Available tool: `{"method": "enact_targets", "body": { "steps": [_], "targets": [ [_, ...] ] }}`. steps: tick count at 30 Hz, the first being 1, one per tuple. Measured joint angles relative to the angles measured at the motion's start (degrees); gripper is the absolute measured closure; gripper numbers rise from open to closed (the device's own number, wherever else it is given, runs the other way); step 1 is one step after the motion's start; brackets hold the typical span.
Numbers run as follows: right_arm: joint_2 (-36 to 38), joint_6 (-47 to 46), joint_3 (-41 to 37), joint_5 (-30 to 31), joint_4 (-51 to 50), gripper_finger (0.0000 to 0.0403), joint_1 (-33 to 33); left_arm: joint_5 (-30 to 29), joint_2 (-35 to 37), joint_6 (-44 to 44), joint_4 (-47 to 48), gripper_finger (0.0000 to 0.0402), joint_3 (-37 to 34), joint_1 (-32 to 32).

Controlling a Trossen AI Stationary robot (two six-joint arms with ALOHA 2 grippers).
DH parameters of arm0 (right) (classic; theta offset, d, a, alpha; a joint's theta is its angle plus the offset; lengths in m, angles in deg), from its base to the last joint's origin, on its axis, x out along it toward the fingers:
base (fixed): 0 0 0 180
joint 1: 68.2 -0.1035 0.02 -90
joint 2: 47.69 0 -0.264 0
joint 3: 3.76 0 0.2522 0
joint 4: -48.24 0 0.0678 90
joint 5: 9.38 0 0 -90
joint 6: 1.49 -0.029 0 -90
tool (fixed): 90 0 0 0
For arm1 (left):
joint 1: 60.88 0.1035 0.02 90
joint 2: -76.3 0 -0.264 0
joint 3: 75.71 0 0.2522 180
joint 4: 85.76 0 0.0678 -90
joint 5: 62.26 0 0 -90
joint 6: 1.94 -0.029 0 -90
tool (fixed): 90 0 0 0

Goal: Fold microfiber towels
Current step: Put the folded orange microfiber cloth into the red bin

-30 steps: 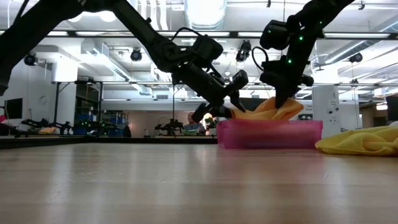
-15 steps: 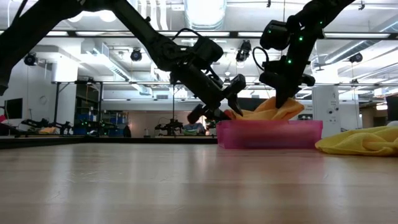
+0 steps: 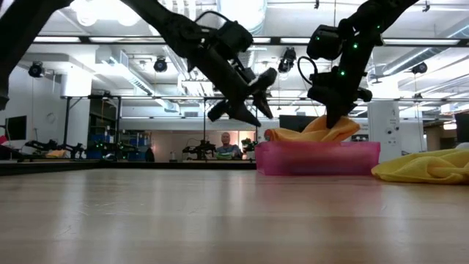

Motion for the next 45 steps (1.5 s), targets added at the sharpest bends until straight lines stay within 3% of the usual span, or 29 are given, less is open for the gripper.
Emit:
{"method": "enact_targets", "body": {
  "steps": [10,17,24,32,35,45],
  "targets": [
    [0.02,0.52,1.99,0.37,-1.35,0.0258,0.49,0.01,2.82,-6.23,-0.29,0.0241,-0.69,-3.22],
    [0.02,1.08,5.67,0.27,-4.00,0.0226,0.52,0.03,2.60,-10.37,-1.44,0.0242,-0.76,-4.75],
    [0.02,2.05,6.14,-0.60,-2.90,0.0272,0.48,0.14,1.09,-13.81,-7.59,0.0263,-0.76,-5.43],
    [0.01,4.18,2.46,-6.06,3.12,0.0384,1.03,1.80,-2.53,-23.62,-9.94,0.0390,1.50,-5.47],
    [-0.04,4.09,1.42,-8.00,6.38,0.0392,1.49,1.80,-5.44,-27.85,-13.84,0.0395,1.83,-5.47],
    [-0.07,2.44,-4.48,-7.95,15.38,0.0394,3.01,-0.76,-12.55,-24.72,-18.42,0.0401,2.14,-5.32]
  ]
}}
